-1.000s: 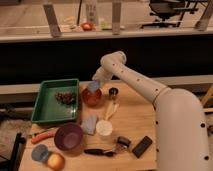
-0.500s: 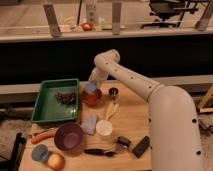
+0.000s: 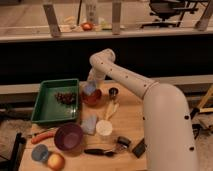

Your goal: Place sponge in red bowl

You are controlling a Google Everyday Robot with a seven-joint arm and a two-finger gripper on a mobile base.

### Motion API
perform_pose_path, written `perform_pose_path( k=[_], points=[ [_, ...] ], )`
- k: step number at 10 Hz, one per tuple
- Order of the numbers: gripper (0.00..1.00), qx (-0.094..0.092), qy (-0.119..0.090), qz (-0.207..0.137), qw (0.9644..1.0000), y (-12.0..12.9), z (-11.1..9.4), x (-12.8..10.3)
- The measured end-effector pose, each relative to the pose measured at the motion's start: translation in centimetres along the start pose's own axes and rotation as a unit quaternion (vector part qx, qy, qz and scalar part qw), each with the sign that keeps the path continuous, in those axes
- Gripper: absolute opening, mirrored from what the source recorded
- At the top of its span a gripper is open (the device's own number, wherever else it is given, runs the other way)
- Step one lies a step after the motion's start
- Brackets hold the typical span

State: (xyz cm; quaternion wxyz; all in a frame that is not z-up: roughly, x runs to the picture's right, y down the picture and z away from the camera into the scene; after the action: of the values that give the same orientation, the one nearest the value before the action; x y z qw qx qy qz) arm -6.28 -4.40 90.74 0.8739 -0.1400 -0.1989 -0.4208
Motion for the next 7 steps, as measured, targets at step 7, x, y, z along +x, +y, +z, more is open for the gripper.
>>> perform_pose_path(
  k=[7],
  points=[
    [0.36, -0.018, 0.002, 0.006, 0.9998, 0.53, 0.34, 0.02]
  ],
)
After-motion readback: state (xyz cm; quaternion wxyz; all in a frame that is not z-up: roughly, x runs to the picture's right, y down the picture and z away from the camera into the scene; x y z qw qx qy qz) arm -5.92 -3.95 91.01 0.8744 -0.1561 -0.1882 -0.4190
